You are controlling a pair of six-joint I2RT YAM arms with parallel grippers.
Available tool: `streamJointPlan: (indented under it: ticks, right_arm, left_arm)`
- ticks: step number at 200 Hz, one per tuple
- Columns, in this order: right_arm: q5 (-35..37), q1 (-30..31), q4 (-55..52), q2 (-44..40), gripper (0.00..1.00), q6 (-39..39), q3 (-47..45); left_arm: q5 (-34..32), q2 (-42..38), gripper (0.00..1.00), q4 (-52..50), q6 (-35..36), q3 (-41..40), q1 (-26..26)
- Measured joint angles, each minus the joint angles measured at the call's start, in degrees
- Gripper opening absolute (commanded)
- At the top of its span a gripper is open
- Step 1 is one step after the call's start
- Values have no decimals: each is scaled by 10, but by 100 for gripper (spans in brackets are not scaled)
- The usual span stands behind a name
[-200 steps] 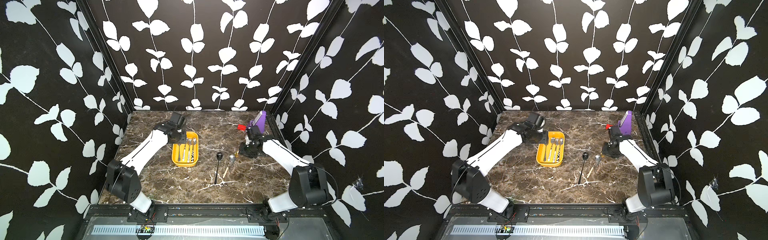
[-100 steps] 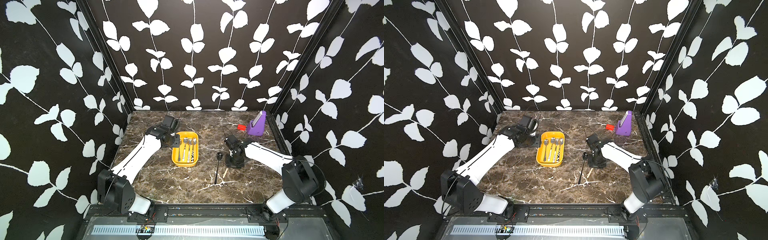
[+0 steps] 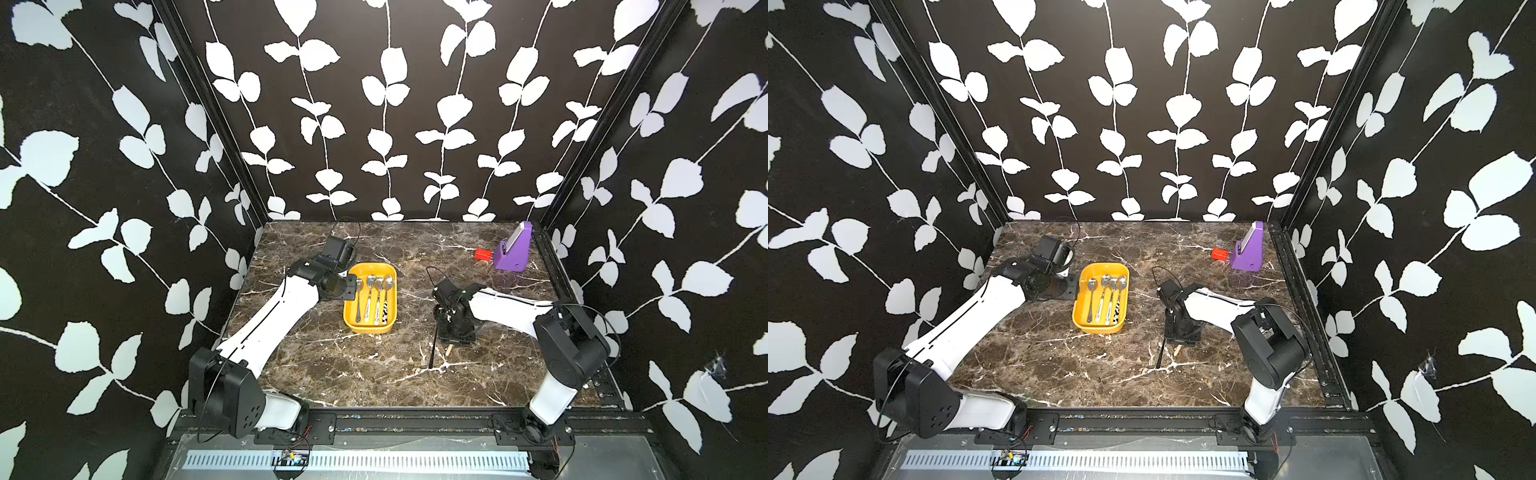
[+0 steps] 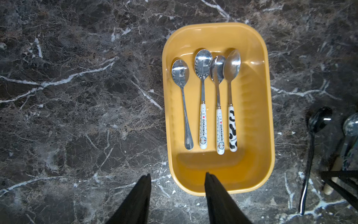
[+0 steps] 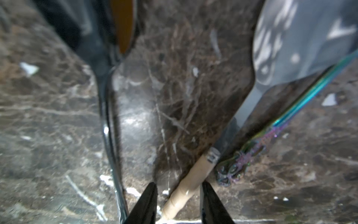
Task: Put the spoon into the storage box
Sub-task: Pick up the spoon from the center of the board.
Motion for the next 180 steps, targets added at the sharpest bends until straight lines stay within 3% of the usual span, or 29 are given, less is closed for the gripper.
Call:
streamJointPlan:
  ticks: [53,144,180]
  right_arm:
    - [10,0,-9,11,37,0,10]
    - [45,3,-33,28,1,-12,32]
    - [53,3,-31,28,0,-24,34]
  left_arm:
    - [-1,-3,51,8,1,-23,3]
    - [-11,-11,51,26,2,-62,13]
    - [-21,-29,51,27,4,-65,17]
